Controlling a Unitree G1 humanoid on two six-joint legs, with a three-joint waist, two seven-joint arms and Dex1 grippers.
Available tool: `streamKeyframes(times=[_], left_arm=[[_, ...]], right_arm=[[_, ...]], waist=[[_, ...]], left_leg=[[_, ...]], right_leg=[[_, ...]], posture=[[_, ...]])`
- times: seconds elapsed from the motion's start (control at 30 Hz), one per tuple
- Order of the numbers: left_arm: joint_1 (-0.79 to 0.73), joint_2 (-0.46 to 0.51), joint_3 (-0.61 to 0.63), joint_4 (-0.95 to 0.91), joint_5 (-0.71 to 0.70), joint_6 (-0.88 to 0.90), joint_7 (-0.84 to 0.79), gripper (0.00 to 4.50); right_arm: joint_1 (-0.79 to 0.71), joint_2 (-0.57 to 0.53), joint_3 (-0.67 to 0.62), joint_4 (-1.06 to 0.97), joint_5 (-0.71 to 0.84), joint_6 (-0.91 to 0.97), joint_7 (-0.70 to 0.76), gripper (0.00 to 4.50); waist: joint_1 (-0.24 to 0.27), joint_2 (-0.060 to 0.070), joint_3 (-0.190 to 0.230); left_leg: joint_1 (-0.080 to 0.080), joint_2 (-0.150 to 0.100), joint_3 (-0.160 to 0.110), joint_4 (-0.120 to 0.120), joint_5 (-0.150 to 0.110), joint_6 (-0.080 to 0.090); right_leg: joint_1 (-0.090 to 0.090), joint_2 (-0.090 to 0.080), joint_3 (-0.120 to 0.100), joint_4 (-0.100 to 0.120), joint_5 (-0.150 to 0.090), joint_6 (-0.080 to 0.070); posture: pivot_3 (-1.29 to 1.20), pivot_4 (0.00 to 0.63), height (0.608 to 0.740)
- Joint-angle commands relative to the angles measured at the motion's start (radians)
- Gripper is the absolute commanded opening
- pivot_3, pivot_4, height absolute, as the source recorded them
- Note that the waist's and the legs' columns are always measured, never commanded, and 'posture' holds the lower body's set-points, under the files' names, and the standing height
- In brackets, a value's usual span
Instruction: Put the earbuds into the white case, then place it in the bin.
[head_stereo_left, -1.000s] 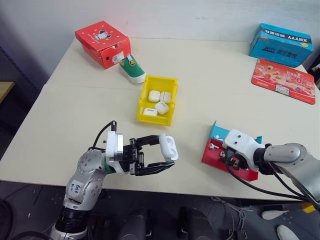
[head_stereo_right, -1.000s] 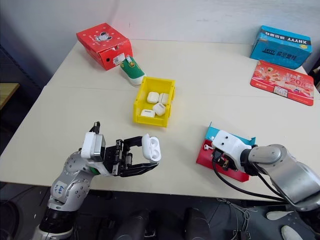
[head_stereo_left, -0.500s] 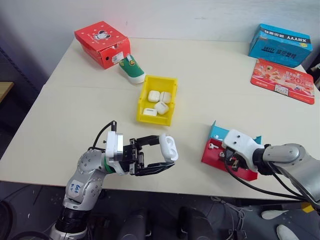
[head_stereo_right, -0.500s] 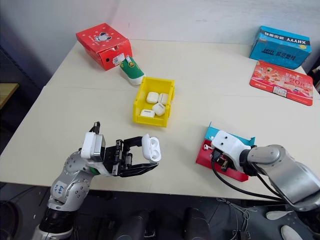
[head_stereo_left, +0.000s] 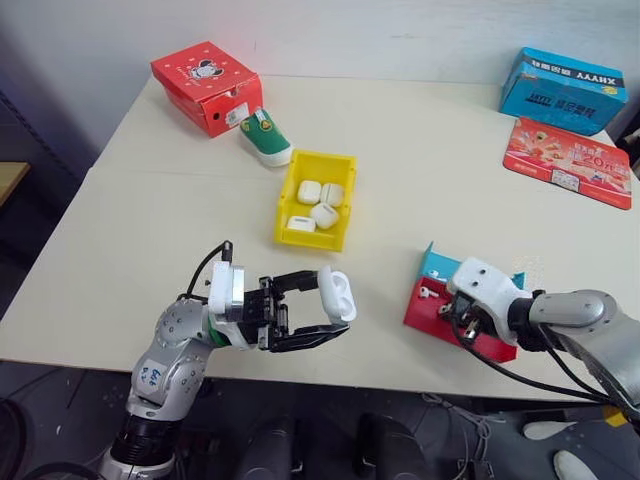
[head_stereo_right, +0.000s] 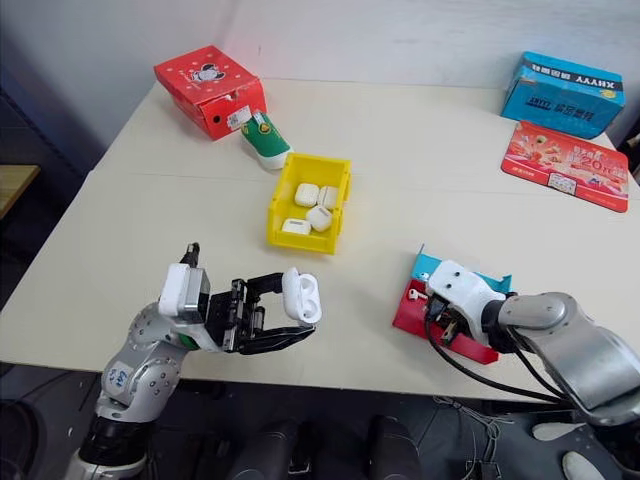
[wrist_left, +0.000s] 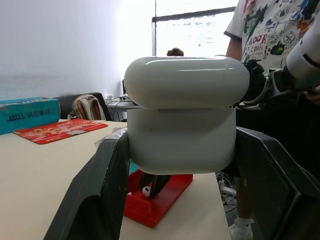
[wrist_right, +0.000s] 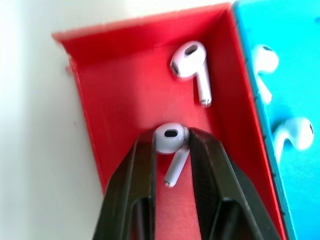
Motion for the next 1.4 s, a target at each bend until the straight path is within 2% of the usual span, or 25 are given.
streamKeyframes(times=[0.03, 0.13, 0.23, 0.33, 0.5, 0.77, 1.17, 1.4], left_arm=[[-0.043, -0.011, 0.009, -0.019, -0.075, 0.025, -0.021, 2.76], [-0.084, -0.031, 0.008, 0.019, -0.089, 0.023, -0.042, 2.76], [-0.137, -0.064, 0.001, 0.059, -0.125, 0.048, -0.069, 2.76], [-0.185, -0.102, -0.002, 0.089, -0.168, 0.096, -0.064, 2.76], [-0.223, -0.134, -0.017, 0.098, -0.169, 0.121, -0.083, 2.76], [-0.23, -0.166, -0.014, 0.106, -0.171, 0.144, -0.075, 2.76], [-0.218, -0.168, -0.019, 0.101, -0.154, 0.139, -0.074, 2.76], [-0.222, -0.178, -0.023, 0.1, -0.144, 0.133, -0.074, 2.76]], right_arm=[[0.072, 0.088, -0.282, -0.014, 0.191, -0.239, 0.228, 0.76], [0.054, 0.253, -0.422, -0.008, 0.388, -0.328, 0.245, 0.76], [-0.021, 0.391, -0.419, -0.044, 0.514, -0.383, 0.155, 0.76], [-0.119, 0.53, -0.327, -0.076, 0.444, -0.537, 0.09, 0.76], [-0.131, 0.602, -0.184, -0.128, 0.375, -0.641, 0.078, 0.76], [-0.147, 0.596, -0.062, -0.109, 0.306, -0.744, 0.117, 0.76], [-0.147, 0.574, -0.02, -0.092, 0.298, -0.792, 0.12, 0.76], [-0.105, 0.522, 0.009, -0.059, 0.274, -0.795, 0.163, 0.76]], waist=[[0.001, 0.0, 0.0], [-0.003, -0.001, 0.0], [-0.009, -0.001, 0.0], [-0.01, -0.001, 0.0], [-0.005, -0.001, 0.0], [-0.007, -0.001, 0.0], [-0.008, -0.001, 0.0], [-0.007, -0.001, 0.0]], left_leg=[[0.0, 0.0, 0.0, 0.0, 0.0, 0.0], [0.002, 0.001, -0.002, 0.0, 0.0, 0.001], [0.004, 0.001, -0.001, 0.0, 0.0, 0.001], [0.005, 0.001, -0.001, 0.0, 0.001, 0.001], [0.002, 0.0, 0.0, -0.001, 0.002, -0.001], [0.001, -0.003, 0.001, 0.0, 0.002, 0.002], [0.001, -0.002, 0.001, 0.0, 0.002, 0.002], [0.001, -0.002, 0.001, 0.0, 0.002, 0.002]], right_leg=[[0.0, 0.0, 0.0, 0.0, 0.0, 0.0], [0.005, 0.005, -0.002, 0.0, 0.002, 0.003], [0.007, 0.009, 0.001, -0.001, 0.003, 0.004], [0.005, 0.002, 0.002, -0.002, 0.003, 0.004], [0.0, 0.003, 0.002, 0.006, 0.002, 0.004], [0.0, 0.006, 0.002, 0.005, 0.003, 0.004], [0.0, 0.004, 0.003, 0.005, 0.003, 0.004], [0.0, 0.001, 0.002, 0.005, 0.003, 0.004]], posture=[[0.0, 0.15, 0.74], [0.0, 0.15, 0.74], [0.0, 0.15, 0.74], [0.0, 0.15, 0.74], [0.0, 0.15, 0.74], [0.0, 0.15, 0.74], [0.0, 0.15, 0.74], [0.0, 0.15, 0.74]])
